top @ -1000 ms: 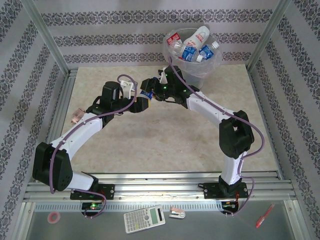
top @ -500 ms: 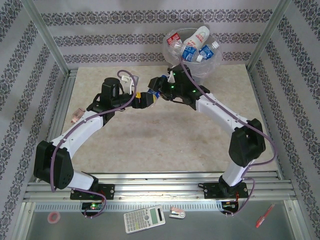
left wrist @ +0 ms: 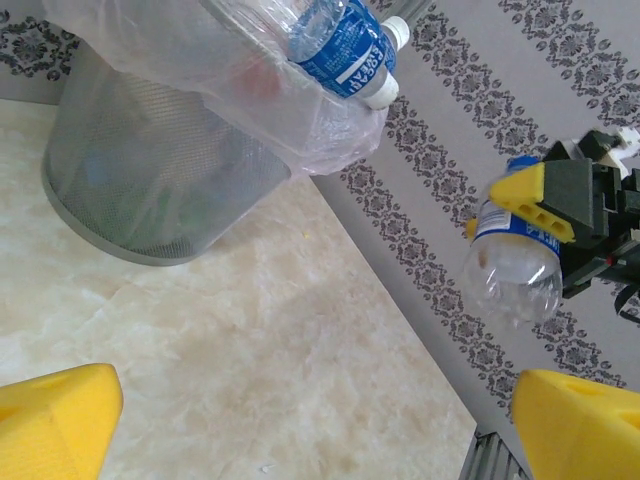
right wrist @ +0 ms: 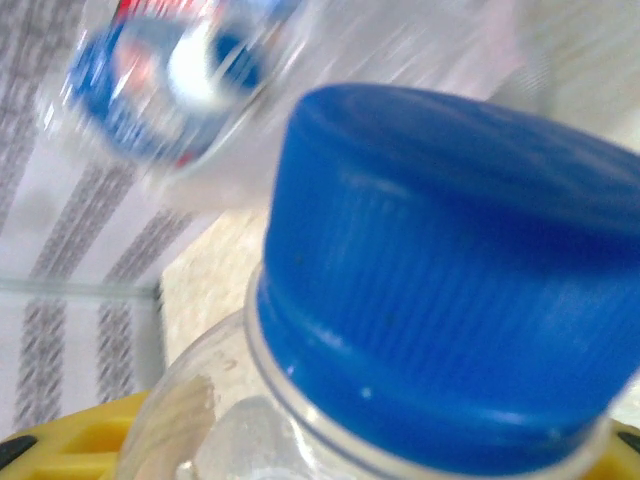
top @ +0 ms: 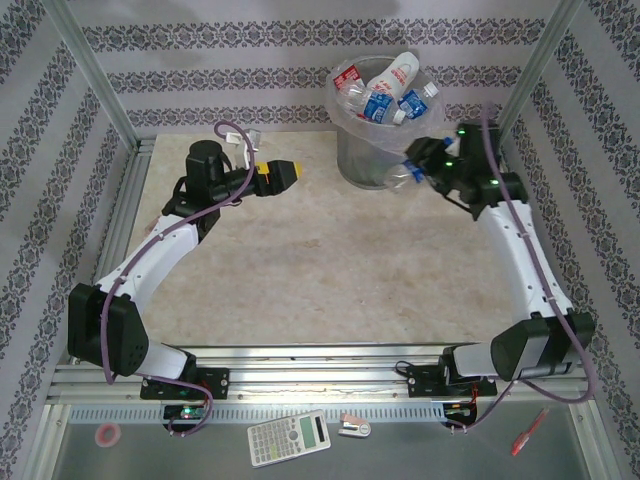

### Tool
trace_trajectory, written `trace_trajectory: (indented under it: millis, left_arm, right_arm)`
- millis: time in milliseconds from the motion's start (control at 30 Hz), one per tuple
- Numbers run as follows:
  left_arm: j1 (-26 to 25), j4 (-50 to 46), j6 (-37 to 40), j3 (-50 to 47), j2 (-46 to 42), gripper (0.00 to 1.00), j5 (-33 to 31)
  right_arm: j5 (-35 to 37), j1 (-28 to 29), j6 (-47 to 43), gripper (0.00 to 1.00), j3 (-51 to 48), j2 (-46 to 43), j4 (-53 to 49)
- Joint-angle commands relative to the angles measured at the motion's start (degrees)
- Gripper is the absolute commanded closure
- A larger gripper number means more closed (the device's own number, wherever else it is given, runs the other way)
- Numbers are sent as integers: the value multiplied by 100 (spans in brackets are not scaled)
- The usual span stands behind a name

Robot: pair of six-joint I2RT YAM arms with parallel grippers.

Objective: Throw the plastic bottles in the bin

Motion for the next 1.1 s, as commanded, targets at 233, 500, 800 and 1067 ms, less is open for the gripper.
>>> trace_trajectory:
  millis: [233, 500, 800, 1067]
  left_arm:
    - [52, 180, -91, 311, 152, 0, -174]
    - [140, -62, -47, 380, 183, 0, -346]
    - [285, -379, -179, 314, 264, 0, -402]
    - [291, 38, -393, 251, 426, 0, -396]
  right_arm:
    - [0, -903, -825, 57, 1547, 695, -1026]
    - [-878, -786, 184, 41, 5414, 3093, -390]
    - [-1464, -616, 758, 11, 8856, 5483, -1326]
    - [-1429, -622, 89, 9, 5628, 3453, -561]
